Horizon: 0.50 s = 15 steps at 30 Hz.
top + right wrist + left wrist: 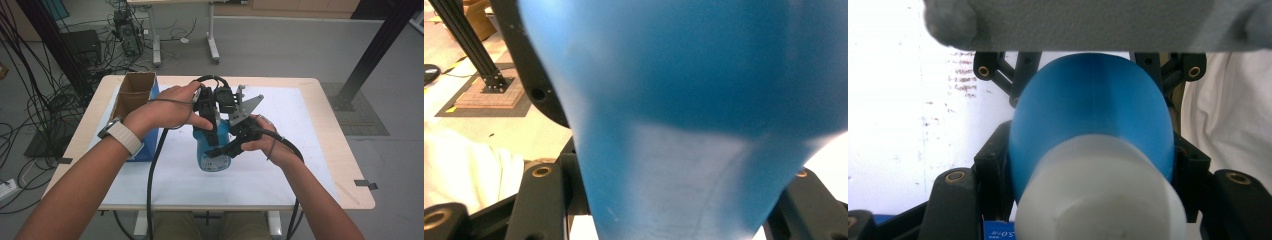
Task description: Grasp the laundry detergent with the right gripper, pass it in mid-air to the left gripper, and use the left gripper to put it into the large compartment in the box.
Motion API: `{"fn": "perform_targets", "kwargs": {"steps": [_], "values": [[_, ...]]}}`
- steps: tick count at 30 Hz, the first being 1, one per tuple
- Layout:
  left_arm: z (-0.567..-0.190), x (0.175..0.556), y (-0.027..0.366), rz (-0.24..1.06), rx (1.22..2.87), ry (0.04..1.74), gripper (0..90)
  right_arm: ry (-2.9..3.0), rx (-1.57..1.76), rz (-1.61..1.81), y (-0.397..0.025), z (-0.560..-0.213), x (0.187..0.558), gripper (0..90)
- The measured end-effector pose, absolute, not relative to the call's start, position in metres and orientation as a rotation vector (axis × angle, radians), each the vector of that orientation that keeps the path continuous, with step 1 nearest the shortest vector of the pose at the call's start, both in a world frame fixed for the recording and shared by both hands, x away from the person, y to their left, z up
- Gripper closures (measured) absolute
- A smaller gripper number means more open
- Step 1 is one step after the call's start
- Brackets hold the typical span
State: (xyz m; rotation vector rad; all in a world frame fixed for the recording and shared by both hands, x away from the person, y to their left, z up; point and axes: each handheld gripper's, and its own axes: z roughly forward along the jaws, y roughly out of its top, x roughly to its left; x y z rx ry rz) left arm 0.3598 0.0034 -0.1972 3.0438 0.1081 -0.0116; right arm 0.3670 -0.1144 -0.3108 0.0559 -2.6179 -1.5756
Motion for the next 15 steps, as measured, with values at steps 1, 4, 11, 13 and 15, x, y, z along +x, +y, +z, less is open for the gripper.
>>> {"fn": "perform_targets", "kwargs": {"steps": [1,4,11,13,15], "values": [[-0.1973,0.3599,0.0035,-0.009,3.043,0.108,37.3,-2.619,0.055,-1.576,-0.1143,-0.3109,0.3671,43.5],[-0.1974,0.36,0.0036,-0.008,3.044,0.109,37.3,-2.622,0.056,-1.575,-0.114,-0.3109,0.3674,43.5],[-0.1968,0.3597,0.0035,-0.007,3.039,0.114,37.3,-2.62,0.055,-1.579,-0.1143,-0.3109,0.3674,43.4],[-0.1964,0.3597,0.0036,-0.008,3.04,0.118,37.3,-2.62,0.064,-1.583,-0.1143,-0.3107,0.3676,43.5],[-0.1963,0.3593,0.0036,-0.004,3.039,0.116,37.3,-2.62,0.065,-1.585,-0.1142,-0.3105,0.3676,43.4]]}}
